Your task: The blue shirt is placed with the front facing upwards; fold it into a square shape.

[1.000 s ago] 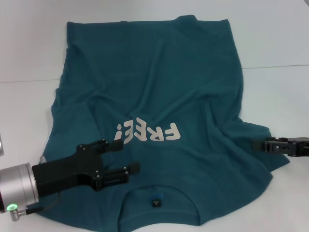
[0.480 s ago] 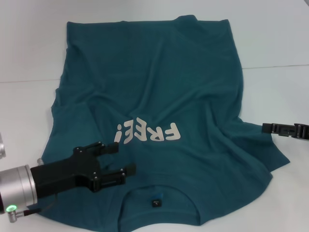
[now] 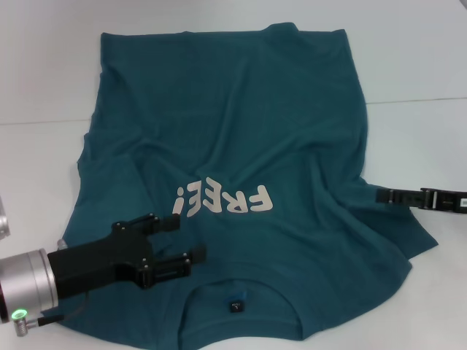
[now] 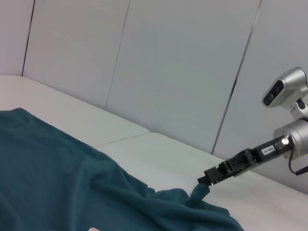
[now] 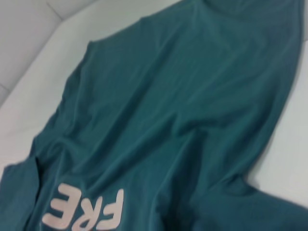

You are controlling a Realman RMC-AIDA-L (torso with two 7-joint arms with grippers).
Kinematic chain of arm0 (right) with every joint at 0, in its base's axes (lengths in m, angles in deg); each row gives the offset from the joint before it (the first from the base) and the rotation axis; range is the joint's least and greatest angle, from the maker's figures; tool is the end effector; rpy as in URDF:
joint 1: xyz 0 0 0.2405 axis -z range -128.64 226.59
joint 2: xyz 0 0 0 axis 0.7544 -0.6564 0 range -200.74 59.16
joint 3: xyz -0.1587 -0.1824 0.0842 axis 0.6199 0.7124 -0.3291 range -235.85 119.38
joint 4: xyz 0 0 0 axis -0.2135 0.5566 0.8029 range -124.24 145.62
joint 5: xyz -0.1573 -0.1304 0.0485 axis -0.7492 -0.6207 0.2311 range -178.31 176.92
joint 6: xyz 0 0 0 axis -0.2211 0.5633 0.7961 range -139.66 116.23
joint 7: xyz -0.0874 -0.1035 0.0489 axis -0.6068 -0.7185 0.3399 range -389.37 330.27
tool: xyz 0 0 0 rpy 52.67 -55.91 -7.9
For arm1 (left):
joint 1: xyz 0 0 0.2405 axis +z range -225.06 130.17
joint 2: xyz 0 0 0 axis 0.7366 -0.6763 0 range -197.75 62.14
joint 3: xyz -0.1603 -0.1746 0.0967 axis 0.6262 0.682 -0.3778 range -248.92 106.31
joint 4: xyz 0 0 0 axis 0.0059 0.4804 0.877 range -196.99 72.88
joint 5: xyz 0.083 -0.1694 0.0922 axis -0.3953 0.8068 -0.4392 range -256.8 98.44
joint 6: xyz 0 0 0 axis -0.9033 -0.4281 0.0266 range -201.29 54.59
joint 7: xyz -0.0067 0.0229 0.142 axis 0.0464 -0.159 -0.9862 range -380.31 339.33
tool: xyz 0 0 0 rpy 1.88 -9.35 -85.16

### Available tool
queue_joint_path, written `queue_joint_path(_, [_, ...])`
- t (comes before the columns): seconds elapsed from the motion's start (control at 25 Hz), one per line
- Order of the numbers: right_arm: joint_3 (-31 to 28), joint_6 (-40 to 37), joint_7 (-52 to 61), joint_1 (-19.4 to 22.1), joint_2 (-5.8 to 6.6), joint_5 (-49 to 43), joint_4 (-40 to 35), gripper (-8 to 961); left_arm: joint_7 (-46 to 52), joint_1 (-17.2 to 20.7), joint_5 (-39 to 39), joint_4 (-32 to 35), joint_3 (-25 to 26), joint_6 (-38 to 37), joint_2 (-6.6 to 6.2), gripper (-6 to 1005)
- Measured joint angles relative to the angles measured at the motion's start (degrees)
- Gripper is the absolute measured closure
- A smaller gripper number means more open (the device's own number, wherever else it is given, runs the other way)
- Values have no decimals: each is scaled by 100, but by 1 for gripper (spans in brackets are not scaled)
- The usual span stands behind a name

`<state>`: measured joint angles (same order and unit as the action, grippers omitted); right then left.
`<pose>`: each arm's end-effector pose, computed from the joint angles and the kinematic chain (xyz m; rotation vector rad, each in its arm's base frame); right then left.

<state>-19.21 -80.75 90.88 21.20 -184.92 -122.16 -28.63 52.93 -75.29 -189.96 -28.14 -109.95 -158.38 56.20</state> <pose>0.3370 0.3575 0.0481 -2.0896 1.5104 0.4923 -0.2612 0.3143 -0.0382 -2.6329 -0.6758 -0.8211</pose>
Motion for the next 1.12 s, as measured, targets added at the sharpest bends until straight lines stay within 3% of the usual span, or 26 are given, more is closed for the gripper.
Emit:
queue_joint_path(0.76, [-45, 31, 69, 1, -43, -114, 47, 86, 104, -24, 14, 1, -19, 4, 1, 172])
queue_joint_path(1.12, [-20, 299, 40, -75, -154, -114, 87, 108, 114, -19, 7, 1, -12, 3, 1, 172])
